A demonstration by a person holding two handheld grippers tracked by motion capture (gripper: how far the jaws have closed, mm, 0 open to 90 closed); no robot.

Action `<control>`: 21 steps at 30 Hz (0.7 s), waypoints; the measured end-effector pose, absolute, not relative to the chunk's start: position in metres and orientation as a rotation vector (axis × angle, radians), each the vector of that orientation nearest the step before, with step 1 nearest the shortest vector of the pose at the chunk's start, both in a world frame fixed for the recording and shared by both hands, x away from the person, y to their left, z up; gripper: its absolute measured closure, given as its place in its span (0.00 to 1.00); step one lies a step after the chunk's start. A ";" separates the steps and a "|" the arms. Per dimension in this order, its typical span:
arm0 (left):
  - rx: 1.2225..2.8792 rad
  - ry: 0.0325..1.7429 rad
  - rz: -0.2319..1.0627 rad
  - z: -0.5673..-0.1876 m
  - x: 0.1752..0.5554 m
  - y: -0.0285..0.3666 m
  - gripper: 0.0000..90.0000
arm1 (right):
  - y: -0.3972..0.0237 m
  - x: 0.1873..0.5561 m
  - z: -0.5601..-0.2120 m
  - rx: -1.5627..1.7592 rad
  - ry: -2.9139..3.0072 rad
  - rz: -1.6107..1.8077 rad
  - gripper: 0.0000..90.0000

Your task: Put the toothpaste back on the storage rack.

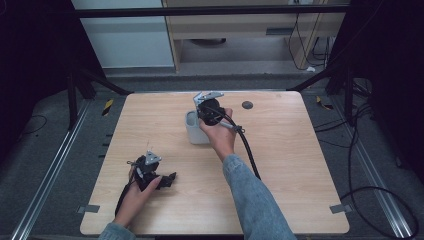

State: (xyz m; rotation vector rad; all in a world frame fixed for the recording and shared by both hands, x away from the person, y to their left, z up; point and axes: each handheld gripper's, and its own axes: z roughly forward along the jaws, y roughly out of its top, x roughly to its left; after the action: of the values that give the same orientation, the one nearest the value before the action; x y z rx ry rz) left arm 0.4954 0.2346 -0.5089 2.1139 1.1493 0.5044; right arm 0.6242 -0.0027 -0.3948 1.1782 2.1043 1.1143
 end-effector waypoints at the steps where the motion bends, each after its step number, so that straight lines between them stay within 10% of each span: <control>1: 2.114 1.149 0.505 -0.509 0.495 0.235 0.00 | -0.002 0.624 -0.395 1.179 2.105 1.115 0.86; 21: 2.114 1.149 0.504 -0.509 0.495 0.235 0.00 | -0.001 0.625 -0.395 1.178 2.116 1.127 0.81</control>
State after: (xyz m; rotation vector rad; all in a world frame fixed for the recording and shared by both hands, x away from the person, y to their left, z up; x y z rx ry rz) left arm 0.4953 0.2347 -0.5089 2.1145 1.1491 0.5044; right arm 0.6252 -0.0008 -0.3950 1.1783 2.1163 1.1266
